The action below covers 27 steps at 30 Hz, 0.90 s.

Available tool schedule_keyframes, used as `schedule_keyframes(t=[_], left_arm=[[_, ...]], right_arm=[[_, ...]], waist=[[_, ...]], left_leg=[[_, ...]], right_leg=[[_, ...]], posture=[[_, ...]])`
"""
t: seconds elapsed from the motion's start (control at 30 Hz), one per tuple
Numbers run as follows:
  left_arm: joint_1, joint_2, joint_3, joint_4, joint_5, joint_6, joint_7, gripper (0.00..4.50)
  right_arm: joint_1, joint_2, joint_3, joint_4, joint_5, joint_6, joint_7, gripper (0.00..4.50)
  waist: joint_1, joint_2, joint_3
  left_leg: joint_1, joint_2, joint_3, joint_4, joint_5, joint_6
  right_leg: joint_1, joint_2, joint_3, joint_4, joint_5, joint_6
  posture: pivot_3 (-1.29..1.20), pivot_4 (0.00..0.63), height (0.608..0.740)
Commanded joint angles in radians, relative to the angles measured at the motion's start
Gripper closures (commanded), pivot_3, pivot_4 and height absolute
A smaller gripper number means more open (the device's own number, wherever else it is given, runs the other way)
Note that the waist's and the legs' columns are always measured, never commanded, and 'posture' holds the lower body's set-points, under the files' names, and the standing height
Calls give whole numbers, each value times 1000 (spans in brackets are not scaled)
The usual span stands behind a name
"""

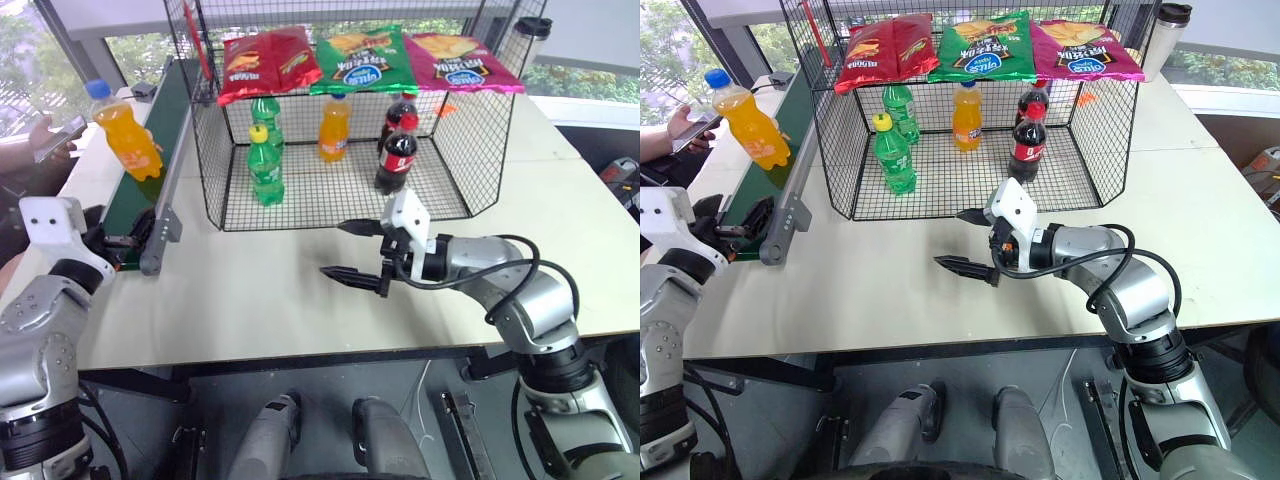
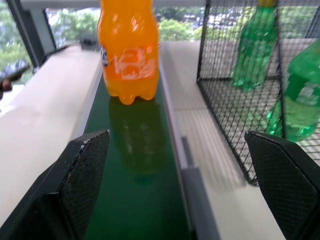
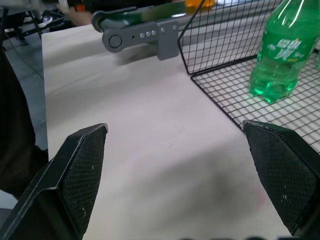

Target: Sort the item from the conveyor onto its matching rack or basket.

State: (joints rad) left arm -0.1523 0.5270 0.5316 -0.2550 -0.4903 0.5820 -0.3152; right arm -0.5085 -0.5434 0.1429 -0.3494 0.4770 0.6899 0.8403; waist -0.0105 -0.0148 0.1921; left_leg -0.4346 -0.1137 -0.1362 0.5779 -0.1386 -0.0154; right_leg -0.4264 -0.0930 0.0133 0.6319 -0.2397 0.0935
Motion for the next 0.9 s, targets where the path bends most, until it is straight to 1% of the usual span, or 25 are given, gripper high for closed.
schedule_keyframes(t=[0.03,0.33,0.63,0.73,0.77,0.8,0.83,0.9], left_arm=[[-11,1,16,-5,-8,-12,15,0],[-36,5,-14,33,28,-44,27,0],[-23,1,-23,52,63,-74,42,0],[-16,-9,-28,53,50,-94,13,832],[-14,-12,-26,52,39,-99,0,1288],[-13,-14,-25,52,37,-104,-4,1637],[-14,-16,-22,52,41,-110,-2,1775],[-15,-17,-19,56,46,-122,-1,1779]], right_arm=[[-15,3,-21,-23,14,-10,-2,40],[-13,-1,-24,-24,12,-7,-9,40],[-9,-3,-26,-22,13,-4,-14,40],[-11,-4,-26,-19,10,-4,-15,0],[-12,-5,-26,-17,9,-4,-16,0],[-13,-5,-25,-16,8,-4,-17,0],[-13,-6,-26,-15,7,-4,-18,0],[-13,-7,-27,-15,7,-4,-19,0]], waist=[[0,0,0],[0,0,0],[3,0,0],[3,0,0],[3,0,0],[3,0,0],[3,0,0],[4,0,0]], left_leg=[[0,0,0,0,0,0],[0,0,0,0,0,0],[0,0,0,0,0,0],[0,0,0,0,0,0],[0,0,0,0,0,0],[0,0,0,0,0,0],[0,0,0,0,0,0],[0,0,0,0,0,0]], right_leg=[[0,0,0,0,0,0],[0,0,0,0,0,0],[0,0,0,0,0,0],[0,0,0,0,0,0],[0,0,0,0,0,0],[0,0,0,0,0,0],[0,0,0,0,0,0],[0,0,0,0,0,0]], posture=[[0,150,739],[0,150,739],[0,150,739],[0,150,739],[0,150,739],[0,150,739],[0,150,739],[0,150,739]])
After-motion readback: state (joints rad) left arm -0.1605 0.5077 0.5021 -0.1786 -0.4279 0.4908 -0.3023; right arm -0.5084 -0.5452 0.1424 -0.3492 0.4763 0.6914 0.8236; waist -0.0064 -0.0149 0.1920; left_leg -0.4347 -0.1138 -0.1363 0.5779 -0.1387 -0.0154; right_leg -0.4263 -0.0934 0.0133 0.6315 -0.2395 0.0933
